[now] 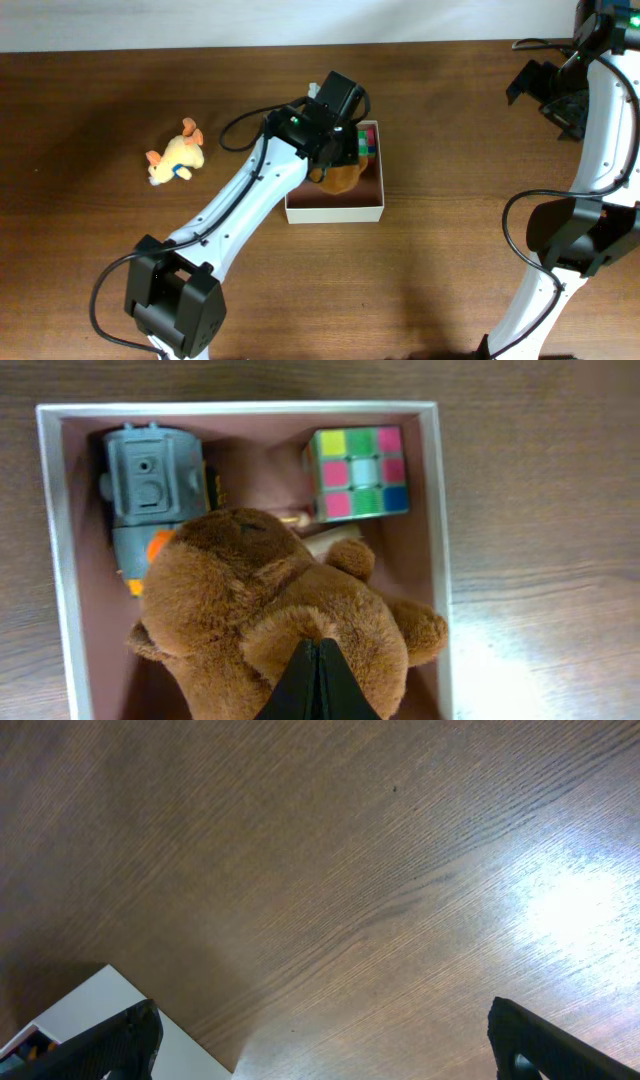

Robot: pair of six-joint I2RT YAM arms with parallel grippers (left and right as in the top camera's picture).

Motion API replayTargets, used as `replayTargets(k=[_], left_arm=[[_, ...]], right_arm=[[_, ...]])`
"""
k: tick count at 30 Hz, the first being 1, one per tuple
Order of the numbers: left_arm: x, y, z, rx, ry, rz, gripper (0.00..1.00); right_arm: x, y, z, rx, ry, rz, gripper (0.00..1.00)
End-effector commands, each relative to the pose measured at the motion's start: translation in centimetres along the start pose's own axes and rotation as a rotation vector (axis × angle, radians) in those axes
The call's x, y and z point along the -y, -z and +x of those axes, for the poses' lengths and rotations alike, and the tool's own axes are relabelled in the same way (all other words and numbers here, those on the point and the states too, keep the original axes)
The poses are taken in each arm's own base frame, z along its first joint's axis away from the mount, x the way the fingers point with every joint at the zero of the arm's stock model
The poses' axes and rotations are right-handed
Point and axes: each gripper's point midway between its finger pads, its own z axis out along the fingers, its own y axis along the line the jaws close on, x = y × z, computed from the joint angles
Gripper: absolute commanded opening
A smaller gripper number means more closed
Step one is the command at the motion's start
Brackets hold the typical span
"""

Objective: Pack container
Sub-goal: 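Carry the teddy bear with the left gripper over the box, then lower the bear into the box's right side and open the left gripper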

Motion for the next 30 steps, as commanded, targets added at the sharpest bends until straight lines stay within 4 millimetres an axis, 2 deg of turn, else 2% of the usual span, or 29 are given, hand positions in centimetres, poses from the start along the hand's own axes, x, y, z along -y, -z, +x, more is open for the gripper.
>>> replayTargets(k=[1,6,11,18,19,21,22,24,30], left_arm=[[2.3,0.1,0.2,0.015,0.017,0.042,0.02],[3.9,-0.3,1.4,0.001,0.004,0.057,0.02],[3.9,-2.2,2.5,-0.052,-0.002,0.045,0.02],[3.8,-2.6,2.6,-0.053,-0.002,0.039,0.03],[3.8,-2.6,2.5,-0.050,-0.002,0.036,0.15],[3.8,-2.6,2.4,-0.046,-0.002,0.038,0.48],[3.9,-2.6,2.3,-0.044,-0.002,0.040,0.60],[4.0,-2.6,2.2,-0.038,-0.002,0.044,0.75],[4.2,-2.3,1.8,-0.025,-0.044,0.054,0.75]], right_arm=[[-0.1,0.6,0.2,0.009,-0.005,-0.007,0.99],[-0.1,0.6,0.2,0.009,-0.005,-0.007,0.99],[-0.1,0.6,0.2,0.009,-0.005,-0.007,0.99],[-0.1,0.6,0.2,0.009,-0.005,-0.007,0.99],[-0.1,0.6,0.2,0.009,-0.005,-0.007,0.99],[-0.1,0.6,0.2,0.009,-0.005,-0.007,0.99],[-0.1,0.6,0.2,0.009,-0.005,-0.007,0.99],[-0.1,0.6,0.2,0.009,-0.005,-0.007,0.99],[-0.1,0.6,0.2,0.009,-0.005,-0.007,0.99]])
